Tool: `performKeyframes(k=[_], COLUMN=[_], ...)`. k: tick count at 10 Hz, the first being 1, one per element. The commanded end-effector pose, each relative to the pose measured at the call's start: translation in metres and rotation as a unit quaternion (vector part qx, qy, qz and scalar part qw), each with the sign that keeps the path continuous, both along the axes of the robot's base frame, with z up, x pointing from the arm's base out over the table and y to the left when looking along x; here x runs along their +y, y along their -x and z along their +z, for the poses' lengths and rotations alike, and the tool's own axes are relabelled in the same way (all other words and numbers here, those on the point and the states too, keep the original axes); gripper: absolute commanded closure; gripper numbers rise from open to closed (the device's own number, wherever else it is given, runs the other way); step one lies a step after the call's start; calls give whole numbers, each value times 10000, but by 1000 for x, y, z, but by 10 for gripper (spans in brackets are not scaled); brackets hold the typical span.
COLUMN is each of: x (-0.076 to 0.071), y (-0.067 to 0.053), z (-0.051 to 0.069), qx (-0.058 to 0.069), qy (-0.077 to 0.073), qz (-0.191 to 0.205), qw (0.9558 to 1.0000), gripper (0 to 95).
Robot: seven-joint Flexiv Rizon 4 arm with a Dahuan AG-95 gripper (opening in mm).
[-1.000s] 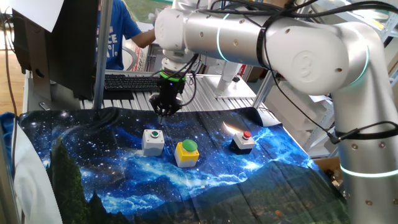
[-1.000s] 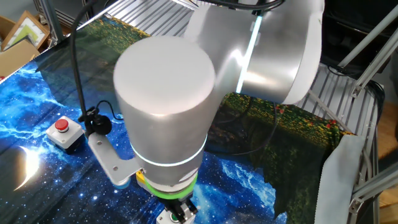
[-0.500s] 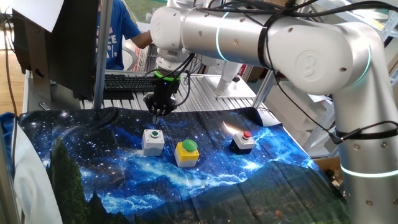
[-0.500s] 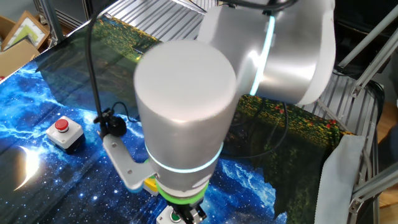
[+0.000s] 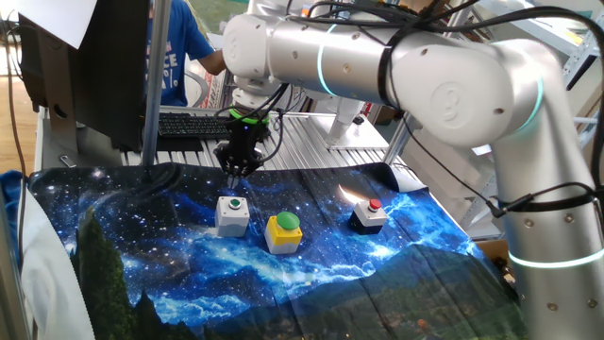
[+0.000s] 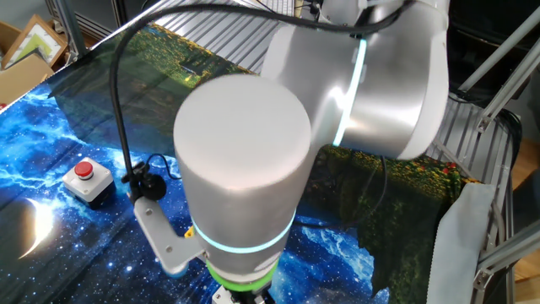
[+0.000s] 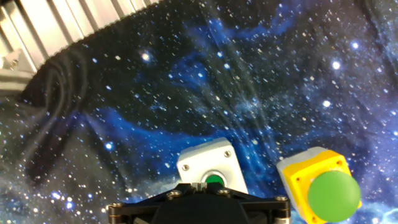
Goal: Press three buttons from left to right in sequence
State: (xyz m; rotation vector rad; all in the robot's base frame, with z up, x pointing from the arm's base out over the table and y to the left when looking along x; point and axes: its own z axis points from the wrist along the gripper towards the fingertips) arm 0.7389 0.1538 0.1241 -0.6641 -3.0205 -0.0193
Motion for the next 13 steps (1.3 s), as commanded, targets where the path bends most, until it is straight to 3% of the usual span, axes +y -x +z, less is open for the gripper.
performKeyframes(k=[1,13], x=[-2,-8], y=[1,4], z=[-2,-25], qx=[-30,-100], qy=[3,-47], qz=[23,60], qw=[10000,9999], gripper=[950,950])
